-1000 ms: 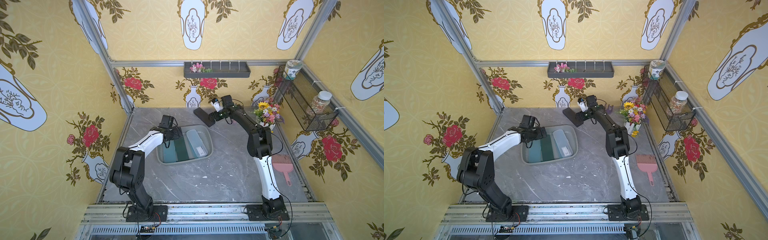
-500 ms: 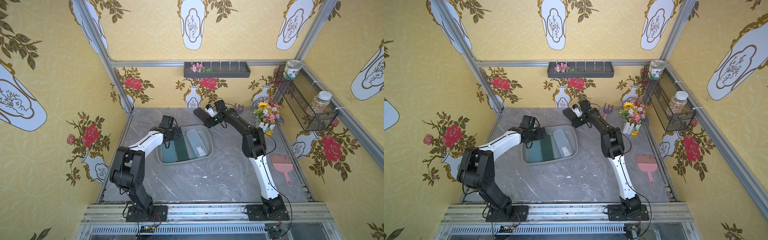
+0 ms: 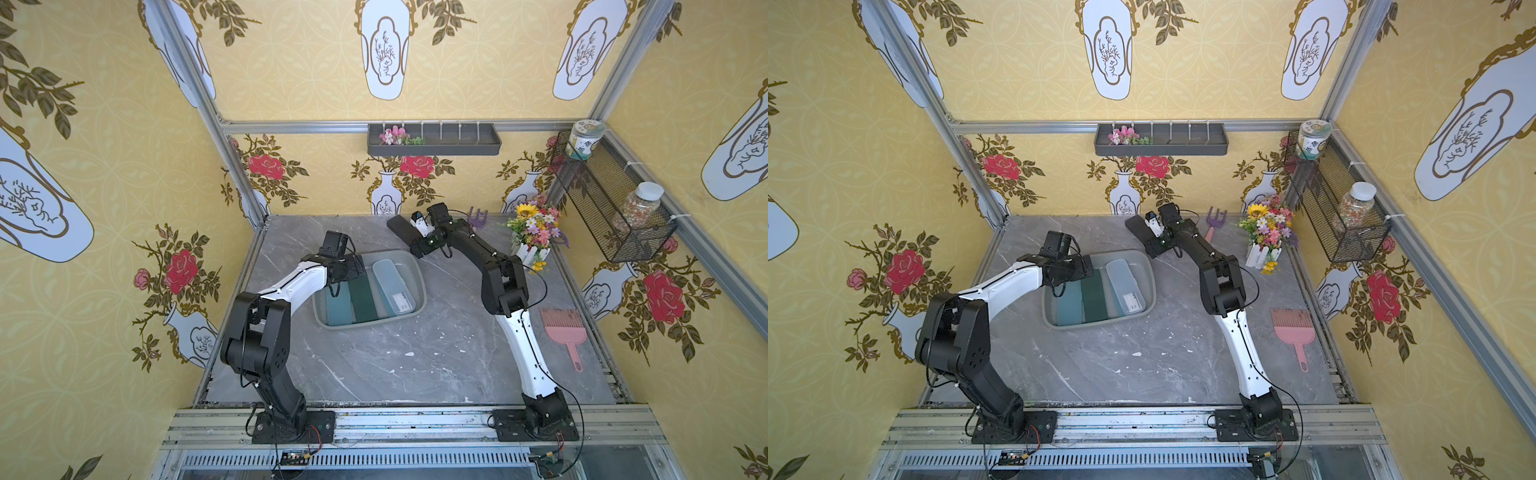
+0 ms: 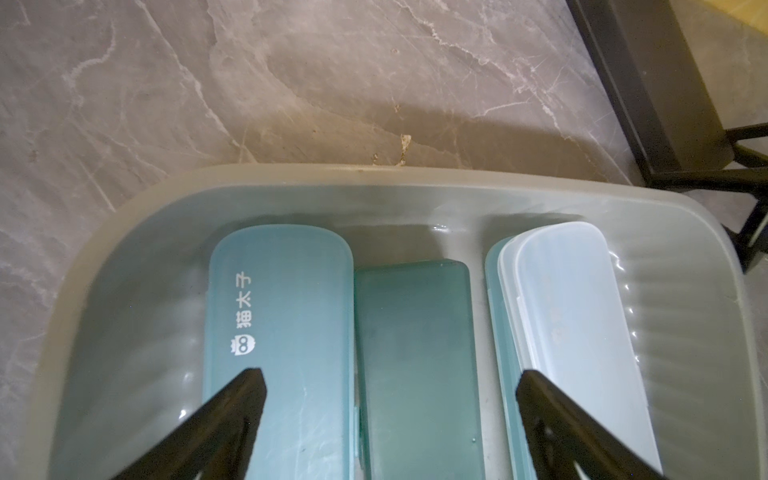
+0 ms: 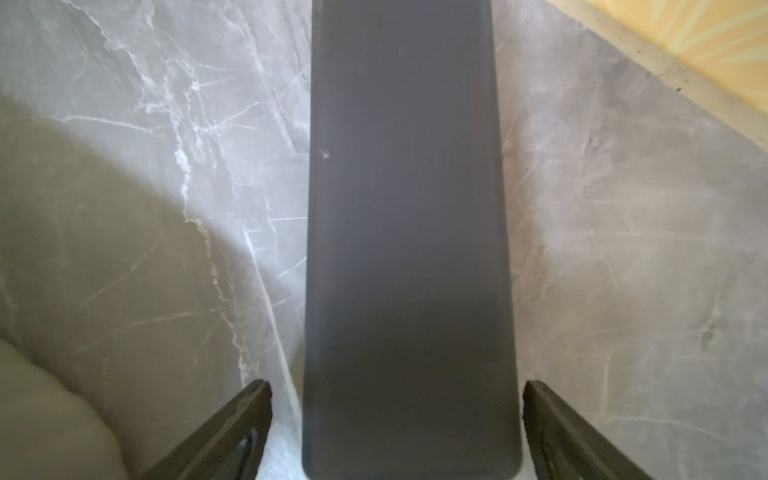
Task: Put the pencil case into the storage box
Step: Move the pencil case to the center of the board.
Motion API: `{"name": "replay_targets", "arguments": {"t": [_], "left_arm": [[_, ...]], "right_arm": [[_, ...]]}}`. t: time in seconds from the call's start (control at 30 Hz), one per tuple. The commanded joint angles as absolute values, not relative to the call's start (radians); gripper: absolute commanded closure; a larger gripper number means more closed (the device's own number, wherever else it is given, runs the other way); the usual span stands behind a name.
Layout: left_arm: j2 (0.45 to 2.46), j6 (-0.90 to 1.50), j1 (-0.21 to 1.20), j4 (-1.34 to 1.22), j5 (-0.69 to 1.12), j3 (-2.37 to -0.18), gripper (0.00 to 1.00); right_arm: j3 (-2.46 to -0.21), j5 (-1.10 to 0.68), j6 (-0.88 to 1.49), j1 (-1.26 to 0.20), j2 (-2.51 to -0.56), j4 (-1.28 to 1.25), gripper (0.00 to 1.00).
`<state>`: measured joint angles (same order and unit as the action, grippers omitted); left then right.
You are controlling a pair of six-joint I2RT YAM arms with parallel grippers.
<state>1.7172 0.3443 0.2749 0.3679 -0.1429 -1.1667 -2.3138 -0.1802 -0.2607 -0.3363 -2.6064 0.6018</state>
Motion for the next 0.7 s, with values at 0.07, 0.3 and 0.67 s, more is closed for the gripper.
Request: {"name": "replay_targets", "arguments": {"t": [0.07, 0.3, 0.67], "left_arm": [[1.722, 0.338, 0.274, 0.367, -0.146, -1.161, 0.00], [1.726, 0.338, 0.273, 0.365, -0.146, -1.161, 0.00], [1.726, 0.337, 0.273, 0.363, -0.142, -1.157, 0.00]], "right_arm": [[-2.335, -0.175, -0.256, -0.337, -2.614, 0.589, 0.01], [-2.336, -0.170, -0.257, -0.338, -2.625, 0.591, 0.09], [-2.315, -0.154, -0.259, -0.337, -2.606, 0.604, 0.15]]}}
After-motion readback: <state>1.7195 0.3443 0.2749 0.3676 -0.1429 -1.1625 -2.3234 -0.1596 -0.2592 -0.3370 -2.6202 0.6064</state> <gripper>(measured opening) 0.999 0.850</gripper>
